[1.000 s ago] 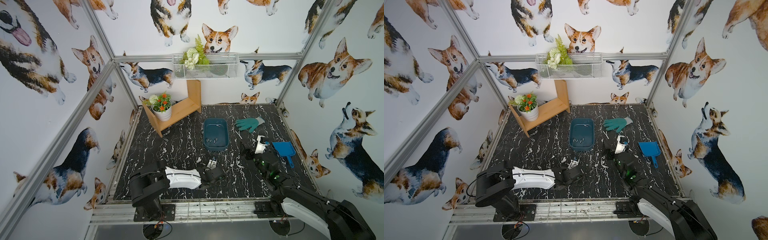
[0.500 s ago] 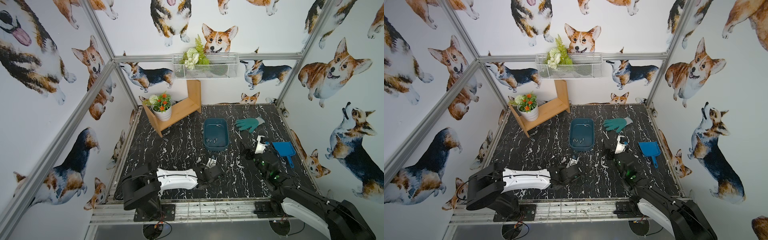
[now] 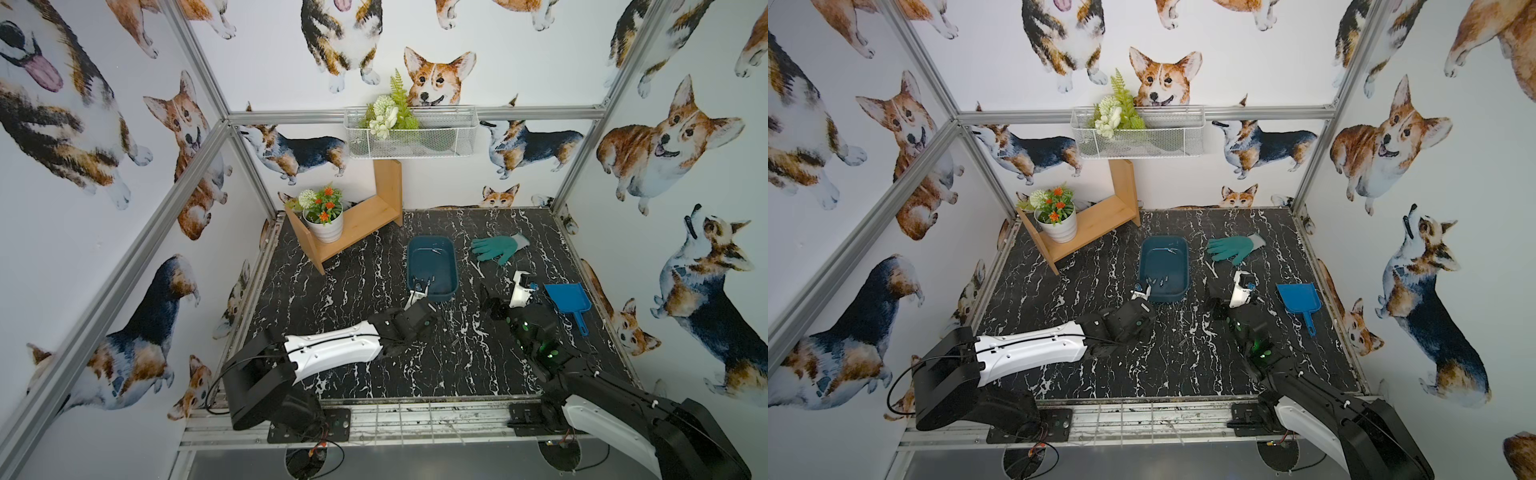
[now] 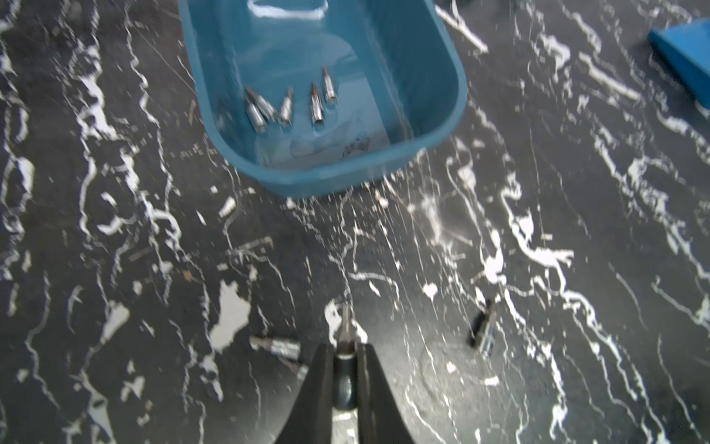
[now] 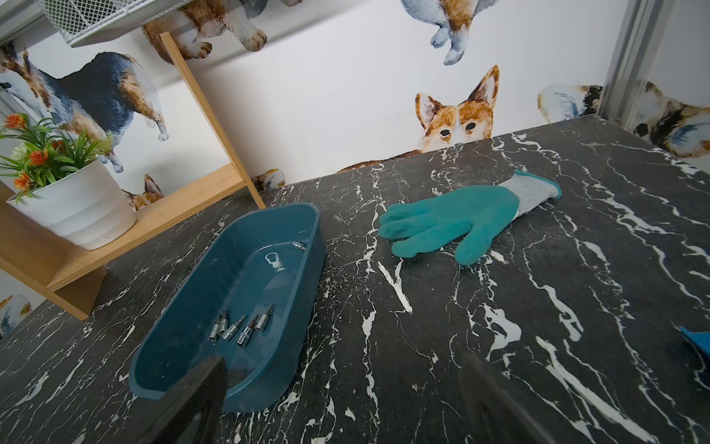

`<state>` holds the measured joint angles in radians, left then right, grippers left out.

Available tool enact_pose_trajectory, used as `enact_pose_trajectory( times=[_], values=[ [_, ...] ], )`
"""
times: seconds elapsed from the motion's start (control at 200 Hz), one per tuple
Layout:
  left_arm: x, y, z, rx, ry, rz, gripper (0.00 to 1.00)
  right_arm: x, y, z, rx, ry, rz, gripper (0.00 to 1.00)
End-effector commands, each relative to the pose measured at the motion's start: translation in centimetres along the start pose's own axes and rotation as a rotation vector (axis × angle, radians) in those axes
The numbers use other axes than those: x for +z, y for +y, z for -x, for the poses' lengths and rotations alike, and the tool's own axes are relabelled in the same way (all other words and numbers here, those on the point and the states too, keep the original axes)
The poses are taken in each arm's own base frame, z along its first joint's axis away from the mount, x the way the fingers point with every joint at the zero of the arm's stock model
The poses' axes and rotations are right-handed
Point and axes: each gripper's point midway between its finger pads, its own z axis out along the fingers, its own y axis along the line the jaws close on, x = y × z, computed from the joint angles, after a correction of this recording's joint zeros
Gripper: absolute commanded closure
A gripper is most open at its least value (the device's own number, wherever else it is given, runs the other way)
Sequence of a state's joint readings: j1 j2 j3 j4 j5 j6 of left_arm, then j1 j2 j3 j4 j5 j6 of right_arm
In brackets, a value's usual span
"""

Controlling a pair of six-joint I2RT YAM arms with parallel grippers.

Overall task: Put the bit on the desktop into the storage box
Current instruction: Place the screwdriver bit in the storage box.

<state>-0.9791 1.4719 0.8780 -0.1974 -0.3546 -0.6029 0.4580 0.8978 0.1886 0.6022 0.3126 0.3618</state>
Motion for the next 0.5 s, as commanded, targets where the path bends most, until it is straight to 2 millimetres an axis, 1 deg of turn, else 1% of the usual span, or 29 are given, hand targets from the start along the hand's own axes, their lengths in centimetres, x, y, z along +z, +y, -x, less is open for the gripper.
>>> enact_pose_trajectory(
  times=[0.0,0.16,0.27,0.365,0.39,0.405,0.495],
  values=[
    [0.0,-0.2,3.1,0.027,-0.061,-0.042,0.85,0.0,0.2,1.0,0.018,-0.042,0.009,0.0],
    [0.7,0.3,7.2,0.036,-0.113,-0.055,0.86,0.0,0.2,0.8,0.016,-0.037,0.009,0.0],
    [1.8,0.2,9.4,0.048,-0.132,-0.063,0.86,0.0,0.3,0.9,0.016,-0.038,0.011,0.0],
    [3.3,0.4,10.7,0.054,-0.139,-0.063,0.86,0.1,0.4,0.8,0.016,-0.036,0.016,0.0],
    [3.3,0.4,11.3,0.052,-0.15,-0.068,0.86,0.1,0.4,0.8,0.017,-0.035,0.017,0.0],
    [4.1,0.5,11.0,0.056,-0.133,-0.063,0.86,0.1,0.4,0.8,0.017,-0.035,0.017,0.0],
    [5.9,0.7,11.8,0.057,-0.132,-0.061,0.86,0.1,0.4,0.7,0.017,-0.033,0.02,0.0]
  ],
)
